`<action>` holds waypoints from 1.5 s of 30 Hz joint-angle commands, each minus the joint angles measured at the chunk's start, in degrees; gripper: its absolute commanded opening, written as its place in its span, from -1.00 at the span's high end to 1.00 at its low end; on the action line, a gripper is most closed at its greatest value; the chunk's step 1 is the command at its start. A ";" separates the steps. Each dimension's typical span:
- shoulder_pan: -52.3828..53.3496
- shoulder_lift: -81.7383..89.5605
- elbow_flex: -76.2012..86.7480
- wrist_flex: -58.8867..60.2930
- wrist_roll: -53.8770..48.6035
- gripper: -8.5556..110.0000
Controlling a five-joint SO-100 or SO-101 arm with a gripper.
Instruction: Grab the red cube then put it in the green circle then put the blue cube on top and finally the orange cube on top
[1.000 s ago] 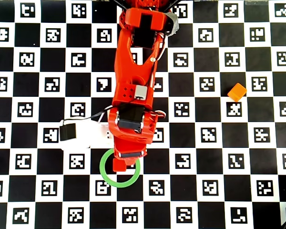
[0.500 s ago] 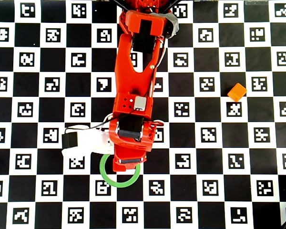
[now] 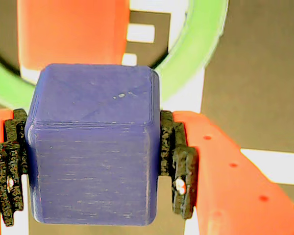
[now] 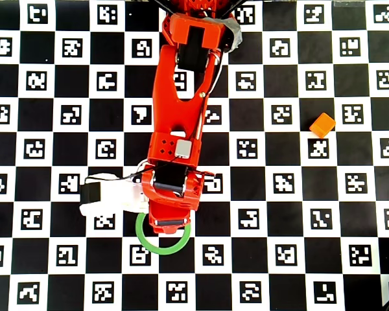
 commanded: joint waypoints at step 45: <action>1.93 0.88 2.55 -7.73 2.11 0.43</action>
